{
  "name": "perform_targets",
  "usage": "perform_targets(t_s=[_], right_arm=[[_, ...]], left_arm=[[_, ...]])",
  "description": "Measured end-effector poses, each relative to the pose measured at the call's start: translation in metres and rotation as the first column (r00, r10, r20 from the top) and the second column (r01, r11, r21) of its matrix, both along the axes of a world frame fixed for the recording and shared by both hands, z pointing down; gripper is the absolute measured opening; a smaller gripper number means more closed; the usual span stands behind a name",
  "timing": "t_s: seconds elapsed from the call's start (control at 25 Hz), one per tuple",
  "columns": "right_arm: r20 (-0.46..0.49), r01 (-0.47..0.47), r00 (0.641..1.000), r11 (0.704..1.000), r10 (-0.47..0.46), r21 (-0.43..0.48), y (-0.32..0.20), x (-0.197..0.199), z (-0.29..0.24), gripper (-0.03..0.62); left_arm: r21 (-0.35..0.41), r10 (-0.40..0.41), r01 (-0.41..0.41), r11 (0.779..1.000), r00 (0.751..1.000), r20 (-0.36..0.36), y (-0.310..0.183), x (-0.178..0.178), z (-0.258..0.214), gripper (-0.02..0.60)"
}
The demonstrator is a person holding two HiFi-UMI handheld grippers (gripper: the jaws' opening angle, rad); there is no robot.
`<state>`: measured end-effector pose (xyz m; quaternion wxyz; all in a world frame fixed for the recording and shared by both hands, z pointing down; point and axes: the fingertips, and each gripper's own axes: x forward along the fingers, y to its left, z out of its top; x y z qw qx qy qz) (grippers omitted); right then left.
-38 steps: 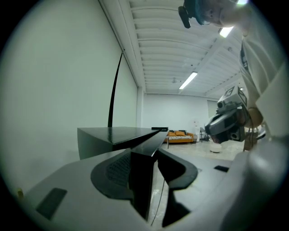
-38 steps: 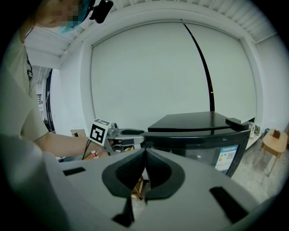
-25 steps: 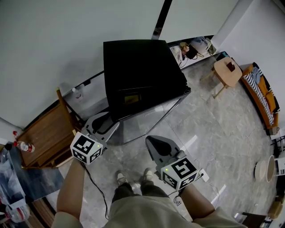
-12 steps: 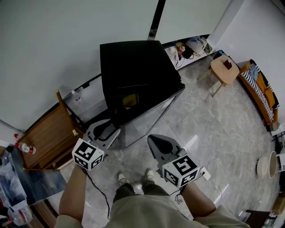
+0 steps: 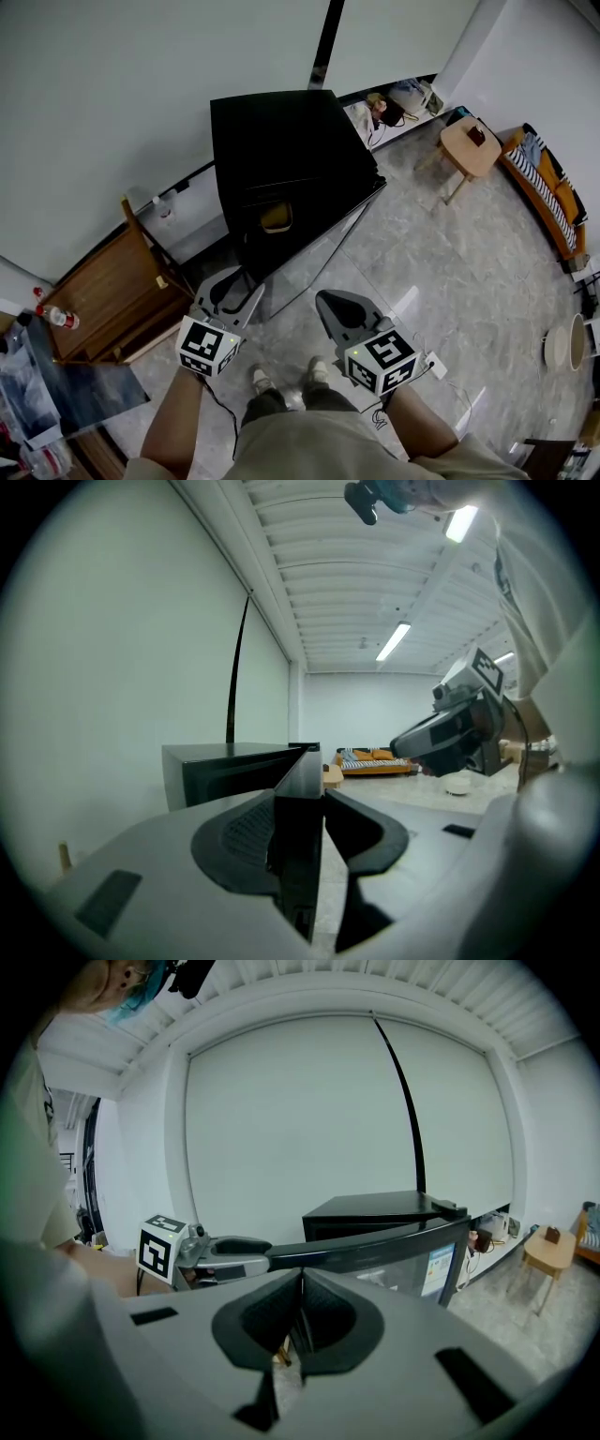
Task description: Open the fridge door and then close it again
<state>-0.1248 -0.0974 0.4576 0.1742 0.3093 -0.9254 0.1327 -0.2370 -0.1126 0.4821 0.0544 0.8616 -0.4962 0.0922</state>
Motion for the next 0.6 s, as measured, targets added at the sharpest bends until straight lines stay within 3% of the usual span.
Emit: perform_targets(t_s=[0.2,0.6], right_arm=[[-0.005,-0.004,1.0,1.0,0.004,-0.005,0.003,0.002,0.001,-0.003],[-0.003,-0.036,0.999,0.999,0.036,-0.013,0.0,0.009,0.007,-0.003]], left_arm=[[0.008,-0.012,0.012,1.0,0.999,0.049,-0.003,-0.002,0.001,0.164],[-0.036,0.056,-0.056,0.998,0.998,-0.003,0.009,0.009,-0.001,0.158]])
